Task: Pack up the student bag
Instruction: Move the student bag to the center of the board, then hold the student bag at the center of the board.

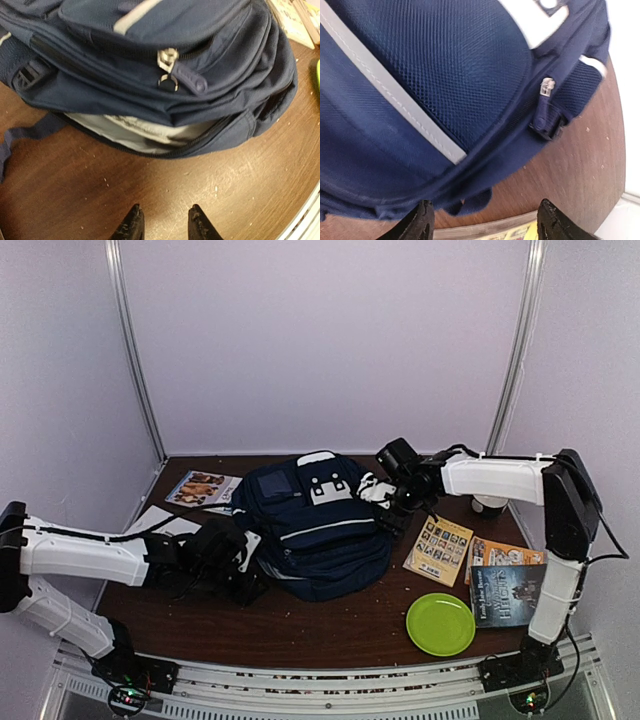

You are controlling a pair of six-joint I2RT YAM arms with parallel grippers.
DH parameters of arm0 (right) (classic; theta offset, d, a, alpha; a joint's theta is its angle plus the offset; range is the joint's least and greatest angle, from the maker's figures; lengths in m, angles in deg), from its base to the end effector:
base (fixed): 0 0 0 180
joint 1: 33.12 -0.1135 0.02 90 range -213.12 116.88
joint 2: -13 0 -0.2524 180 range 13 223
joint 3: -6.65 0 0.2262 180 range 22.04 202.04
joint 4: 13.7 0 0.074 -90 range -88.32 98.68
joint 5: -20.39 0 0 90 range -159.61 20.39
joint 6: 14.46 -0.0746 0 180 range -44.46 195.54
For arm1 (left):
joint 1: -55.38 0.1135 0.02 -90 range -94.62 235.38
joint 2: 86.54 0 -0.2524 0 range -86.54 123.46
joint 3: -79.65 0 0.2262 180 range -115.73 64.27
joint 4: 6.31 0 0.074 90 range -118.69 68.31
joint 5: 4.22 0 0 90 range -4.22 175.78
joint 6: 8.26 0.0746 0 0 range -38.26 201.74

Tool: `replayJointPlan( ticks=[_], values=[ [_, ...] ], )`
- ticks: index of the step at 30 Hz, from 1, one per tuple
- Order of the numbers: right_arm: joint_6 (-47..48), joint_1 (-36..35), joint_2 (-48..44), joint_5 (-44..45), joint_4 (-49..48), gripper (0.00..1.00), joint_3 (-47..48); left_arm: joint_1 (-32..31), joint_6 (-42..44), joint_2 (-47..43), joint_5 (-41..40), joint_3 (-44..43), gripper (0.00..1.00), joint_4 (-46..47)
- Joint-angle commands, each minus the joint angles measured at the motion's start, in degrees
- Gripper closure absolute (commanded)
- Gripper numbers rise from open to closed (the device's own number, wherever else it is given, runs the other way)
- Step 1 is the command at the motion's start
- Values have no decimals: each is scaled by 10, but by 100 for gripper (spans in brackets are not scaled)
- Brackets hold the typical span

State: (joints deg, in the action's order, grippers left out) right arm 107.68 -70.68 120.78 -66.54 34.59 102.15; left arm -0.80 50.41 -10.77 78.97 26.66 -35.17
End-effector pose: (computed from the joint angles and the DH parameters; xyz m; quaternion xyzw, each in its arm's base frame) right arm 0.3124 0.2352 0.1764 -0.5469 0.7973 -0.0139 0.2549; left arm 0.1512 -0.2098 0.1545 0.1838 0.9249 -0.1863 0.2757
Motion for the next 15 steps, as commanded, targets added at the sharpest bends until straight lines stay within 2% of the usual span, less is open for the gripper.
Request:
replayJointPlan(
  ticks=[1, 4, 6, 9, 12, 15],
  values=[
    [-63, -18, -100, -18, 41, 29, 8, 11, 19, -8, -28, -34, 67, 19],
    [-104, -50, -145, -75, 56, 32, -3, 41, 10, 4, -21, -43, 71, 25],
    [-127, -80, -151, -124, 65, 38, 3, 61, 7, 14, -6, -46, 74, 44],
    [-172, -113, -130, -176, 64, 50, 22, 90, -7, 30, 13, -49, 82, 79],
    [-211, -139, -100, -207, 32, 62, 35, 120, -20, 39, 37, -50, 98, 113],
    [-236, -167, -55, -210, 23, 66, 71, 140, -26, 53, 35, -66, 100, 120]
  ],
)
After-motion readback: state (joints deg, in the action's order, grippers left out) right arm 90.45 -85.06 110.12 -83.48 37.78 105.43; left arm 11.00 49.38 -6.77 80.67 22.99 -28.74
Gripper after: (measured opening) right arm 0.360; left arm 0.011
